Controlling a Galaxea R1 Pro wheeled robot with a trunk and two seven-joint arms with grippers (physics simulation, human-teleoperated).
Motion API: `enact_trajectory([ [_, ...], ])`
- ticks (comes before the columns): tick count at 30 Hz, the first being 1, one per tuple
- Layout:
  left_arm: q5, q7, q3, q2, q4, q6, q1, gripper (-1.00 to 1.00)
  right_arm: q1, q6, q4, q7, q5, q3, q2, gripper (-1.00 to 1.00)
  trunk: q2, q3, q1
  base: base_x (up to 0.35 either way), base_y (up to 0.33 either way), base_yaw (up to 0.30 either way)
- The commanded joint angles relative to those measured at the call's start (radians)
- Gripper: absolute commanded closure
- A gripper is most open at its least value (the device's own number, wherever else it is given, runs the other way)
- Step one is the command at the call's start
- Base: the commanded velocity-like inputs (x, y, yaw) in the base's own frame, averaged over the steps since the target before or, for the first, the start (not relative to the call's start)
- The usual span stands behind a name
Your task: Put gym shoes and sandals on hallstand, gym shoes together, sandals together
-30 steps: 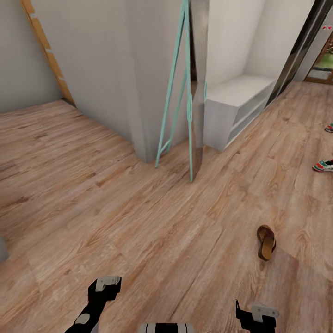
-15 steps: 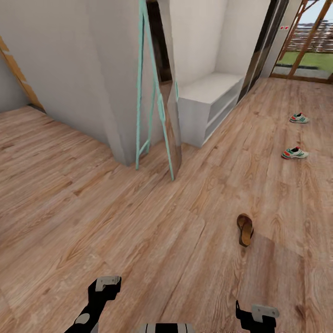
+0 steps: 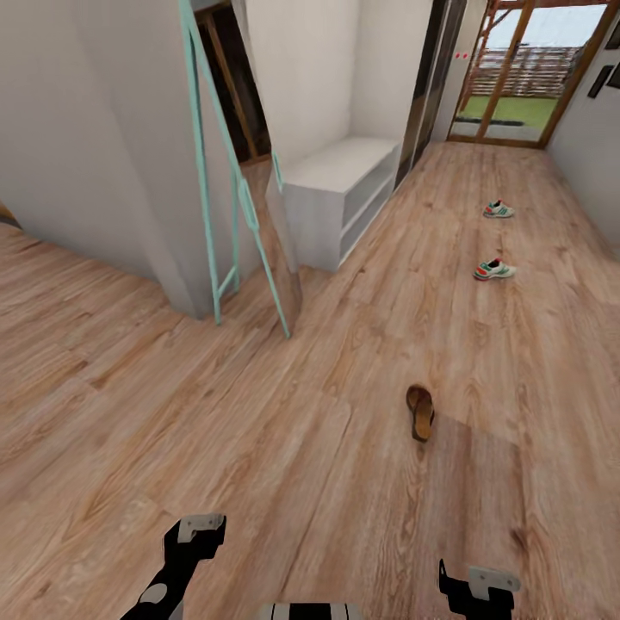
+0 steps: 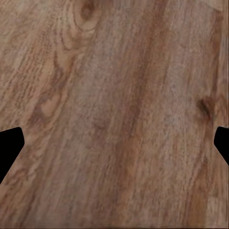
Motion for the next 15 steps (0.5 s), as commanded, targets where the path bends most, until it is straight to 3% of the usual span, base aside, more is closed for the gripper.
enact_trajectory([
  [1,-0.003,0.000,0.003,0.000,0.001,-0.003,0.000,-1.00,-0.001,-0.004,0.001,-0.001,-0.002,0.000,0.000,-1.00,0.000,0.000,0.000,0.000,0.000,-0.282],
  [15,-0.003,0.000,0.003,0.000,0.001,-0.002,0.000,-1.00,-0.001,-0.004,0.001,-0.002,-0.002,0.000,0.000,-1.00,0.000,0.013,0.000,0.069,0.000,-0.268],
])
